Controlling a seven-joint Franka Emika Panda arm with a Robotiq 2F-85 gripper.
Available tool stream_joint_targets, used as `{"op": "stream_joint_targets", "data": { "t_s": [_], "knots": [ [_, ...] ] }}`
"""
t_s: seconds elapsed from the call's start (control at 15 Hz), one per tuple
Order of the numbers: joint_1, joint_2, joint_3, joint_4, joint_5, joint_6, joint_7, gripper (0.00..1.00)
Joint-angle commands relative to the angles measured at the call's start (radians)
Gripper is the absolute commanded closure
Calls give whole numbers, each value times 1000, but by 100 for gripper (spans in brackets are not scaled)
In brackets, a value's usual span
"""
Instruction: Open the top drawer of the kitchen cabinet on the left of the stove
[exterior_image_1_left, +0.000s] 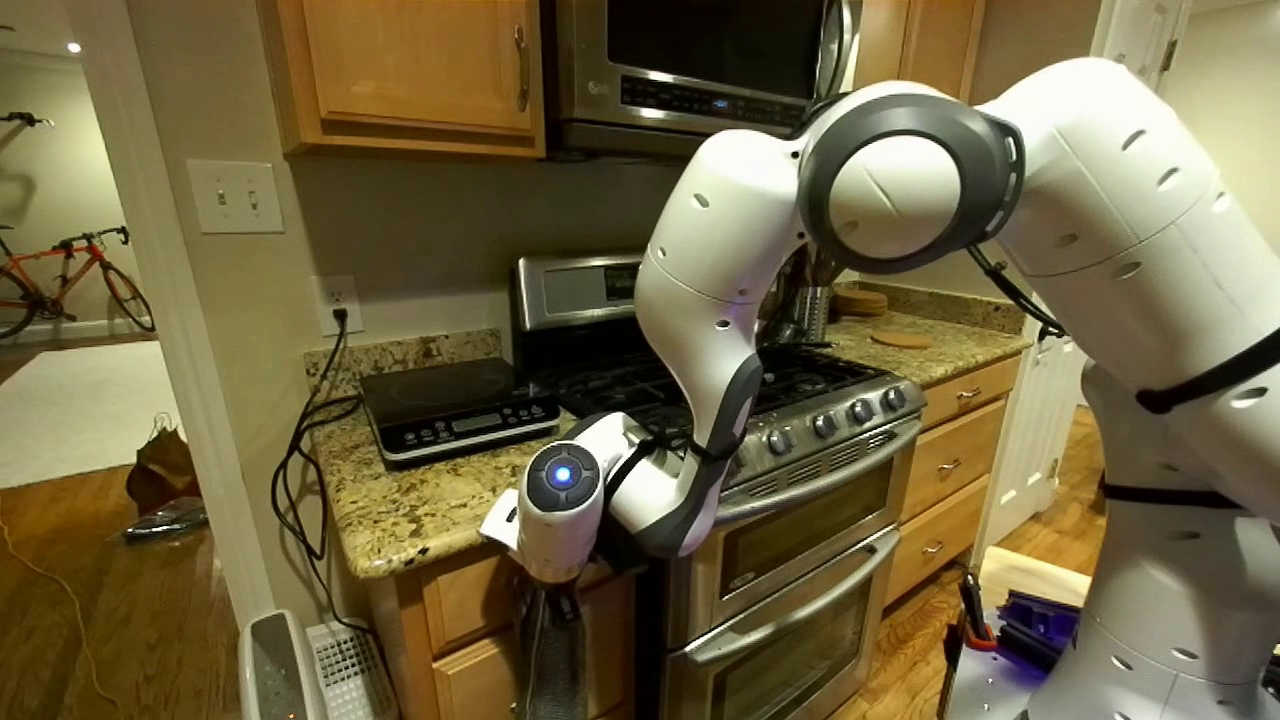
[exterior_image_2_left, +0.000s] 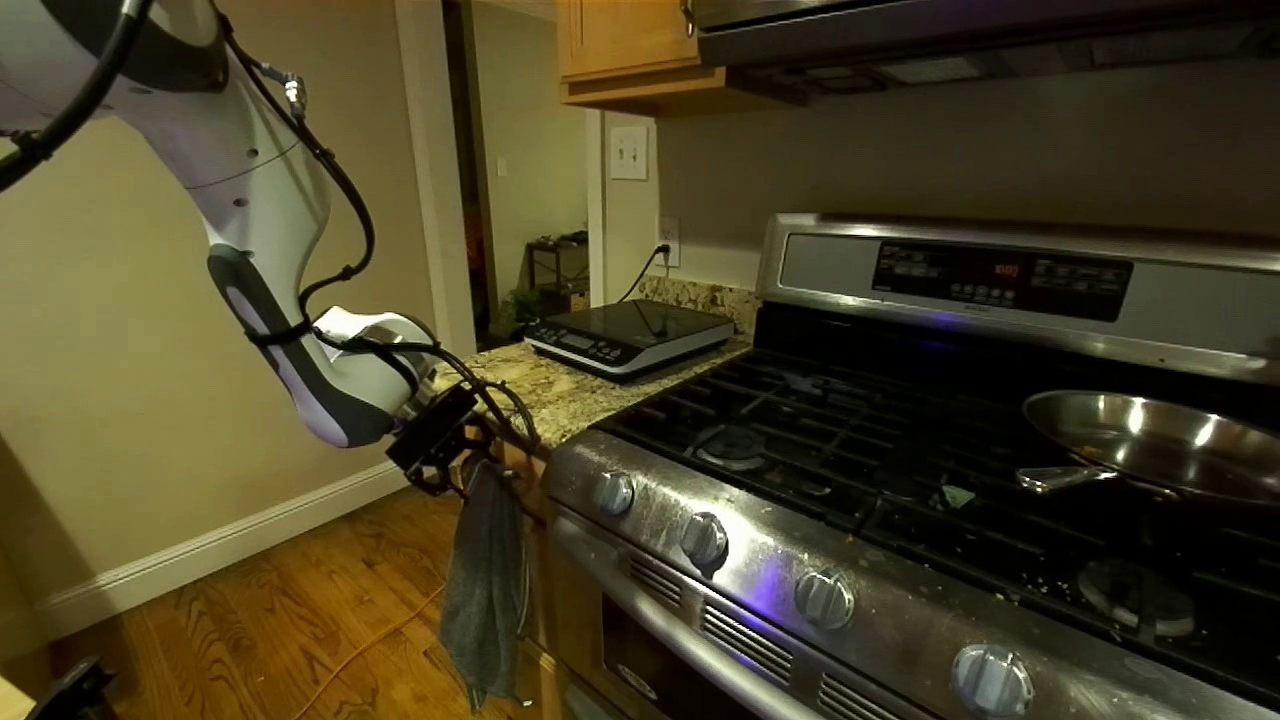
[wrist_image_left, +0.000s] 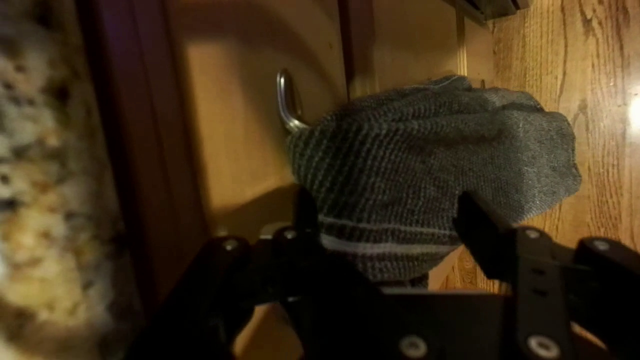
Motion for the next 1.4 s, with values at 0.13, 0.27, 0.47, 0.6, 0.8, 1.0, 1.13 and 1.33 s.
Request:
{"op": "stream_joint_targets", "data": {
  "t_s": [0.13, 0.27, 0.47, 0.6, 0.8, 1.0, 1.13, 1.33],
  "knots": [
    [47, -21, -42, -13, -60, 10, 86, 64],
    [47, -33, -38, -35, -47, 17, 78, 75],
    [56, -64, -32, -74, -53, 31, 71, 92],
    [74, -82, -38, -97, -80, 41, 86, 91],
    [102, -99, -52, -116, -160, 57, 128, 90],
    [116, -122, -59, -136, -287, 97, 194, 90],
    [128, -142, -67, -143, -404, 115, 263, 90],
    [124, -186, -40, -163, -584, 138, 369, 90]
  ]
}}
